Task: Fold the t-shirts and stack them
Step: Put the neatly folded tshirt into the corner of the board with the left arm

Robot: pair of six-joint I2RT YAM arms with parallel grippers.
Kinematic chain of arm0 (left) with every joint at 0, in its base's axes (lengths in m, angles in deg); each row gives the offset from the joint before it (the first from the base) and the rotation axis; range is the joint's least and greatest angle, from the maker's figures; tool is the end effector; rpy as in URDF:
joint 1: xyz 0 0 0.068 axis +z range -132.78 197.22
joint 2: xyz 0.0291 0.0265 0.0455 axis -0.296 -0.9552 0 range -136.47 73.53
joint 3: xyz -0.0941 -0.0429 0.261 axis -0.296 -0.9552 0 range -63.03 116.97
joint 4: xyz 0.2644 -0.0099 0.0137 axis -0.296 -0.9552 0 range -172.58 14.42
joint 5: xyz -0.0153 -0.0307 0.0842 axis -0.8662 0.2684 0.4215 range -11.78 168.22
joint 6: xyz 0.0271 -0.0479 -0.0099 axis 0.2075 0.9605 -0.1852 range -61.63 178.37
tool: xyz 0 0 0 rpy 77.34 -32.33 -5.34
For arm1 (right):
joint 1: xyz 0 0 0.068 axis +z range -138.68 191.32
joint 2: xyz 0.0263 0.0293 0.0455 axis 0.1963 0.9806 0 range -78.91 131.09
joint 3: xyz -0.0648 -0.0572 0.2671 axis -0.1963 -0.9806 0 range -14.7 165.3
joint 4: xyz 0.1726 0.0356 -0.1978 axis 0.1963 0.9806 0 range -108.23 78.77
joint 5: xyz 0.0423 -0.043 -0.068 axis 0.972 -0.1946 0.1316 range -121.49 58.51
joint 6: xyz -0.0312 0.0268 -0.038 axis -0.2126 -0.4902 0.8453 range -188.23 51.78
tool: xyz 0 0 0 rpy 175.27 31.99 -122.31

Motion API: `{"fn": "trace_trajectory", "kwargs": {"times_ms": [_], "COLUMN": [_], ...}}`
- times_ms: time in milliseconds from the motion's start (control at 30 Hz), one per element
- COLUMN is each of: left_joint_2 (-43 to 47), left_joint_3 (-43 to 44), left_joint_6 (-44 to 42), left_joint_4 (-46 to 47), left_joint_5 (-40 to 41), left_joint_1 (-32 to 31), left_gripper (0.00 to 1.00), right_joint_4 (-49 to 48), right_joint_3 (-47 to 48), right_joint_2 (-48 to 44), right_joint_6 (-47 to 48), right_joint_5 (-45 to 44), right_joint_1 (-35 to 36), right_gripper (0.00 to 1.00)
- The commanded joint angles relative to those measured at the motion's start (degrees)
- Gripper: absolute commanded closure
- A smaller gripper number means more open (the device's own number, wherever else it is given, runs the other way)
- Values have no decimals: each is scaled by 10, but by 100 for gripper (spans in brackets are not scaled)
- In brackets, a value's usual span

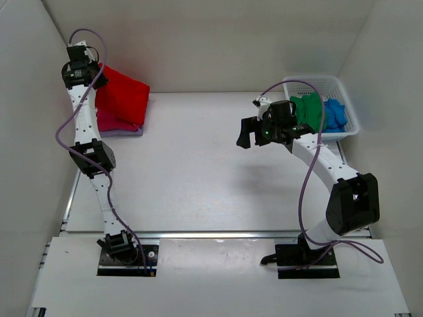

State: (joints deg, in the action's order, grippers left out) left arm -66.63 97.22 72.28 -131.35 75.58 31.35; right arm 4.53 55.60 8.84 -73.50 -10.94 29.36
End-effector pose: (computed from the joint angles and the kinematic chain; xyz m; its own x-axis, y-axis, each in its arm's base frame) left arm 0.5176 0.1286 0.3640 -0.4992 -0.3733 -0.7819 -0.3376 0.9149 -0.2213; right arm 0.3274 0.1209 0.2970 -0.6612 -0.1249 -0.7397 -0.4863 0.8222 0.2959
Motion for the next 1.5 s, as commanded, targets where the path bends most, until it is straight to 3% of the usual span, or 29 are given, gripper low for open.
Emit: {"fn": "trace_trajectory", "kwargs": {"times_ms": [0,167,400,967,1033,1200,1233,1267,1300,1400,1467], "left_joint_2": [16,-9,-38,-106,-113,-125,-125,-123,-120,-92,-72], "left_joint_3": [24,24,24,24,24,22,23,20,19,5,-4], "left_joint_6": [-28,-35,-39,-50,-50,-42,-45,-48,-49,-60,-68], "left_joint_4": [5,3,-4,-3,-7,-1,0,0,-6,0,0], "left_joint_5": [74,172,219,235,240,235,225,212,209,205,202], "left_joint_1": [-23,-43,-28,12,13,32,34,40,41,27,18], "left_gripper": [100,100,100,100,90,89,82,62,44,27,24], "right_joint_4": [-7,1,5,32,32,40,40,40,47,47,52], "right_joint_3": [19,13,21,55,64,71,72,73,72,71,74], "right_joint_2": [-4,-5,2,32,36,45,40,39,41,38,32], "right_joint_6": [-3,-5,-4,-6,-5,-3,-5,-4,-6,-22,-33], "right_joint_5": [-13,-17,-20,-44,-43,-48,-50,-52,-51,-38,-36], "right_joint_1": [2,5,6,31,32,37,37,37,32,24,8], "right_gripper": [12,11,12,11,11,11,12,10,1,1,1]}}
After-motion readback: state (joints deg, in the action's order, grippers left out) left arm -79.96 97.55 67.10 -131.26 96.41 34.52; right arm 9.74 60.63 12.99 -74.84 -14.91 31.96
